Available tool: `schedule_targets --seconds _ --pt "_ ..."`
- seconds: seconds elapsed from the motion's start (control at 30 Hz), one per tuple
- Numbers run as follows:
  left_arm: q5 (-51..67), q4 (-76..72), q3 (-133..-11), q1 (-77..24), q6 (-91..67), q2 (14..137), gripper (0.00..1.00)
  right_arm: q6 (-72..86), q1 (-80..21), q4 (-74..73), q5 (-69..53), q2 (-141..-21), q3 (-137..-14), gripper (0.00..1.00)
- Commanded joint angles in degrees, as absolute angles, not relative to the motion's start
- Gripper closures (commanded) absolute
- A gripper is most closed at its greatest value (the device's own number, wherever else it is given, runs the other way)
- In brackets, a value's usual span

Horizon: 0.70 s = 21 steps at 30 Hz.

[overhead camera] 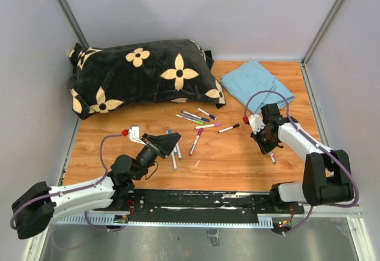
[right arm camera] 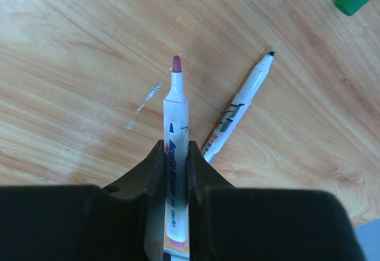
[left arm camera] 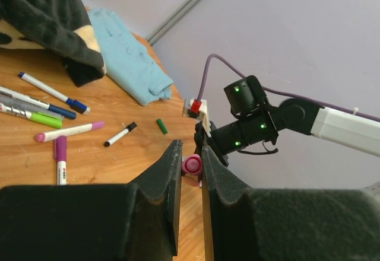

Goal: Open the pen caps
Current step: Place the pen at the center of the board.

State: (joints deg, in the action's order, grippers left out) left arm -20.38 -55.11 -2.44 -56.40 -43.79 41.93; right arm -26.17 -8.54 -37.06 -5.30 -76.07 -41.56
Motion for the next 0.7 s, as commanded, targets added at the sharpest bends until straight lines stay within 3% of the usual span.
schedule_targets --seconds 0.0,0.17,0.67 --pt "-19.7 -58.1 -1.9 -56.2 -44.2 42.4 1.0 -24.5 -7.8 -36.4 -2.7 -77.9 -43.7 0.89" --pt "-19.6 -58.5 -1.6 -56.2 -44.5 42.6 1.0 -24.4 -7.8 -36.3 -2.7 -79.3 -43.9 0.84" --pt "-19.4 -58.7 -1.7 -56.1 -44.8 42.8 1.0 -24.4 -7.8 -36.8 -3.1 -81.4 -44.3 0.81"
